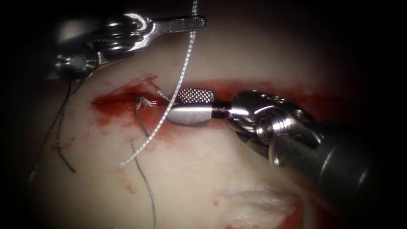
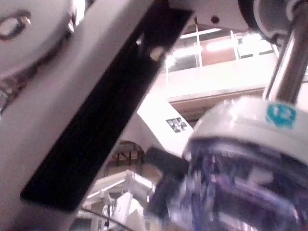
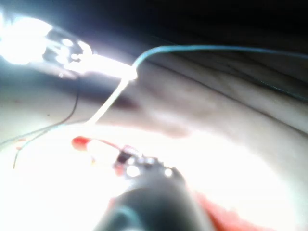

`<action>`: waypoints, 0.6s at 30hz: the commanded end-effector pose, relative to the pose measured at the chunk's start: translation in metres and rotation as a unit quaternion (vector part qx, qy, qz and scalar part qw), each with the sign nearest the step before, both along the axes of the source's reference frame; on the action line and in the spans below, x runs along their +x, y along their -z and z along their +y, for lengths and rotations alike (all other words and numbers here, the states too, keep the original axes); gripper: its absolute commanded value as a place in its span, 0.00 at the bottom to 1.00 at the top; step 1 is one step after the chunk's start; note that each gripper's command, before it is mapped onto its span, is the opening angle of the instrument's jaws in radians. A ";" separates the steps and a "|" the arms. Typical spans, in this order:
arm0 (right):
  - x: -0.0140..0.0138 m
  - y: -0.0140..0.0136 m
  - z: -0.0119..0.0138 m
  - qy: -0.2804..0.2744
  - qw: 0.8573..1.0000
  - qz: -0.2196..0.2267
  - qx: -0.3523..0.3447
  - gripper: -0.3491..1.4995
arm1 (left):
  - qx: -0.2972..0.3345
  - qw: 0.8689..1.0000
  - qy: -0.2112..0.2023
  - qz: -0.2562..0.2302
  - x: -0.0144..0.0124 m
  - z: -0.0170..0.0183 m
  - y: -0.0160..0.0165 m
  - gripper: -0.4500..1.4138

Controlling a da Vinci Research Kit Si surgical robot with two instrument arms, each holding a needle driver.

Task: Wound Closure

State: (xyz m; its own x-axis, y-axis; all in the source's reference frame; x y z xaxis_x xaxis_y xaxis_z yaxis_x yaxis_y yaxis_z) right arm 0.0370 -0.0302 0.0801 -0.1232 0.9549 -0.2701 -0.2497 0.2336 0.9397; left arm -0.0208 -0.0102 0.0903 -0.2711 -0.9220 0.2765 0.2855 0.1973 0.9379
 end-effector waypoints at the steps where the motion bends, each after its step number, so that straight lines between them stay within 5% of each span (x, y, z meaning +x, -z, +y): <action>1: 0.0015 0.0005 0.0006 -0.001 1.000 0.006 -0.002 0.84 | -0.003 1.000 -0.005 -0.005 -0.0005 0.0009 0.0004 0.00; 8: -0.0010 0.0021 0.0011 -0.006 0.999 0.034 0.003 0.80 | 0.028 0.990 -0.085 0.111 0.0020 -0.0027 -0.0006 0.00; 13: -0.0043 0.0027 0.0029 -0.018 0.999 0.032 0.011 0.78 | 0.016 0.973 -0.121 0.197 0.0092 -0.0081 -0.0008 0.00; 15: -0.0055 0.0027 0.0037 -0.024 0.999 0.032 0.014 0.77 | 0.025 0.956 -0.154 0.247 0.0123 -0.0102 -0.0009 0.00; 16: -0.0065 0.0027 0.0045 -0.028 0.999 0.031 0.016 0.76 | 0.049 0.925 -0.224 0.304 0.0156 -0.0126 -0.0010 0.00; 17: -0.0065 0.0027 0.0045 -0.028 0.999 0.031 0.016 0.76 | 0.049 0.925 -0.224 0.304 0.0156 -0.0126 -0.0010 0.00; 18: -0.0070 0.0025 0.0051 -0.033 0.999 0.030 0.017 0.75 | 0.076 0.886 -0.288 0.355 0.0187 -0.0145 -0.0008 0.00</action>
State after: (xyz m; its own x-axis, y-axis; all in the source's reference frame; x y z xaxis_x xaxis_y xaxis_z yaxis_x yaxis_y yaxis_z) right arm 0.0296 -0.0266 0.0774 -0.1966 0.9551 -0.2218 -0.2066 0.1808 0.9616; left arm -0.0016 -0.0259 0.0915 0.4520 -0.8911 0.0409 0.7097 0.3870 0.5887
